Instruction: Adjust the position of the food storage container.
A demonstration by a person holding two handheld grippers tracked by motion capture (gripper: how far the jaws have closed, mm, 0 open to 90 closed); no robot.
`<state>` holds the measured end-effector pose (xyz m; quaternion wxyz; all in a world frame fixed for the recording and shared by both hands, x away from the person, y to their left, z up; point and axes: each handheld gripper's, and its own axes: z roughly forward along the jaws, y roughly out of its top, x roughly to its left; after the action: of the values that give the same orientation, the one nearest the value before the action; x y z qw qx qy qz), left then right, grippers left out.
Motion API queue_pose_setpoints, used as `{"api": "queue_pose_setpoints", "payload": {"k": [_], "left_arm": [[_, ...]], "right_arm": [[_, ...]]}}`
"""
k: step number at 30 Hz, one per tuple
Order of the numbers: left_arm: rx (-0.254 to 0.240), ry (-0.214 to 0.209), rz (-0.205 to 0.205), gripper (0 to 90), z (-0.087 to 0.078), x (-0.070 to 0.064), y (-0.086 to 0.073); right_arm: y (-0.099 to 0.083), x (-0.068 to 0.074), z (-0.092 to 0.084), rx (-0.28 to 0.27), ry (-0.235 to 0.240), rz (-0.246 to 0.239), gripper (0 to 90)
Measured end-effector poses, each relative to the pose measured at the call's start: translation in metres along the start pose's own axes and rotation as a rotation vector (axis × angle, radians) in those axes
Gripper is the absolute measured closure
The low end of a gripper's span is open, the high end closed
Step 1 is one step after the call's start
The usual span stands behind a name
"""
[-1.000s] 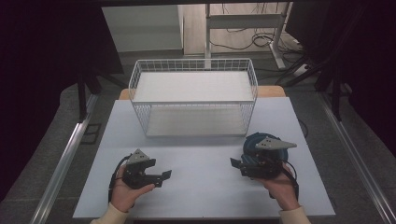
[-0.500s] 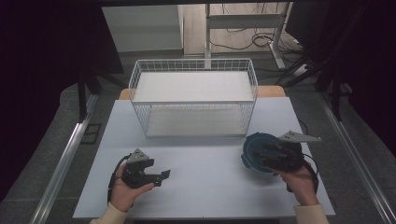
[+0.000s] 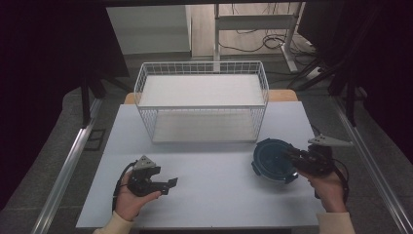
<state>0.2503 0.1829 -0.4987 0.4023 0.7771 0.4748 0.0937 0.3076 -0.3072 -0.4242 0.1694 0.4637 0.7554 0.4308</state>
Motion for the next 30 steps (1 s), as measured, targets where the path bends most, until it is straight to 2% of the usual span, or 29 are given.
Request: {"api": "queue_pose_setpoints", "payload": {"k": [8,15,18,21,24,30], "left_arm": [[0.010,0.005,0.001,18.0,0.002,0.000,0.000],[-0.007,0.012,-0.003,18.7,0.000,0.000,0.000],[-0.008,0.011,-0.008,18.8,0.000,0.001,0.000],[-0.007,0.009,-0.005,18.9,0.000,0.001,0.000],[-0.009,0.010,-0.003,18.9,-0.001,0.001,0.000],[0.003,0.009,0.007,19.4,0.001,-0.001,0.000]], "right_arm": [[-0.003,-0.025,-0.004,-0.009,-0.074,0.023,88.1],[-0.006,-0.042,-0.003,0.008,-0.138,0.043,89.3],[-0.007,-0.049,0.004,0.031,-0.160,0.052,89.3],[-0.007,-0.056,0.018,0.074,-0.193,0.046,89.4],[-0.009,-0.059,0.025,0.099,-0.217,0.038,89.4],[-0.014,-0.066,0.031,0.135,-0.236,0.041,89.3]]}}
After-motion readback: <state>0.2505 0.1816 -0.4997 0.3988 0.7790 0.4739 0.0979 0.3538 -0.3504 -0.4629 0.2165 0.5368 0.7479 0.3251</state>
